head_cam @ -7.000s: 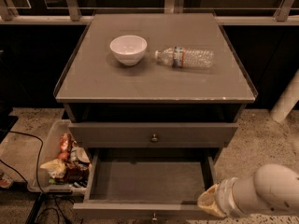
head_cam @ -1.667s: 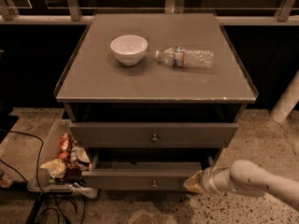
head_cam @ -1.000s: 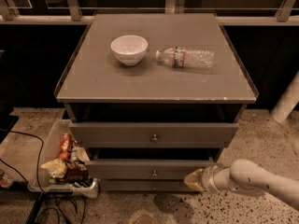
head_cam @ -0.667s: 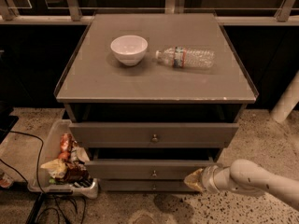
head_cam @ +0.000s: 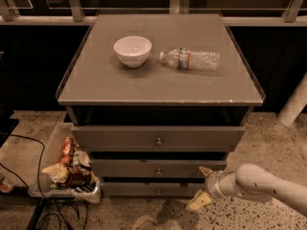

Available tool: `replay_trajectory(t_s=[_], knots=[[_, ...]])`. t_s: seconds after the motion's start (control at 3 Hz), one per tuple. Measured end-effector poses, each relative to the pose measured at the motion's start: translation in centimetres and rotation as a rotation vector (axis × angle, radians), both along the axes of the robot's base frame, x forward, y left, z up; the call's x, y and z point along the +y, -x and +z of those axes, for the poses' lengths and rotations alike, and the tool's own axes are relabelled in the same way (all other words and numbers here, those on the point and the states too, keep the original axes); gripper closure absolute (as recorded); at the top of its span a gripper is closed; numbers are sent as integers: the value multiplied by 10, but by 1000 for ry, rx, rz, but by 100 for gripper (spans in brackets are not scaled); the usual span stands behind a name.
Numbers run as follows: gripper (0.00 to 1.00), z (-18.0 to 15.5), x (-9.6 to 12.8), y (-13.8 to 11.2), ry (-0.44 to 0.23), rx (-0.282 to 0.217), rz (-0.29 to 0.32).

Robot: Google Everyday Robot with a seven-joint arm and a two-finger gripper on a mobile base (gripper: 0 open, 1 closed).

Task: Close middle drawer

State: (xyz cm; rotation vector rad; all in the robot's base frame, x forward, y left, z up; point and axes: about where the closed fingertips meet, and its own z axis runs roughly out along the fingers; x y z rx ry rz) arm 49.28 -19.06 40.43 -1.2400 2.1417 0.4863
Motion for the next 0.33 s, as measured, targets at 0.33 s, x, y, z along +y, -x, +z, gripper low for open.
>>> replay_trajectory(t_s=[0.33], knots=[[0, 0, 0, 0, 0, 0, 0]])
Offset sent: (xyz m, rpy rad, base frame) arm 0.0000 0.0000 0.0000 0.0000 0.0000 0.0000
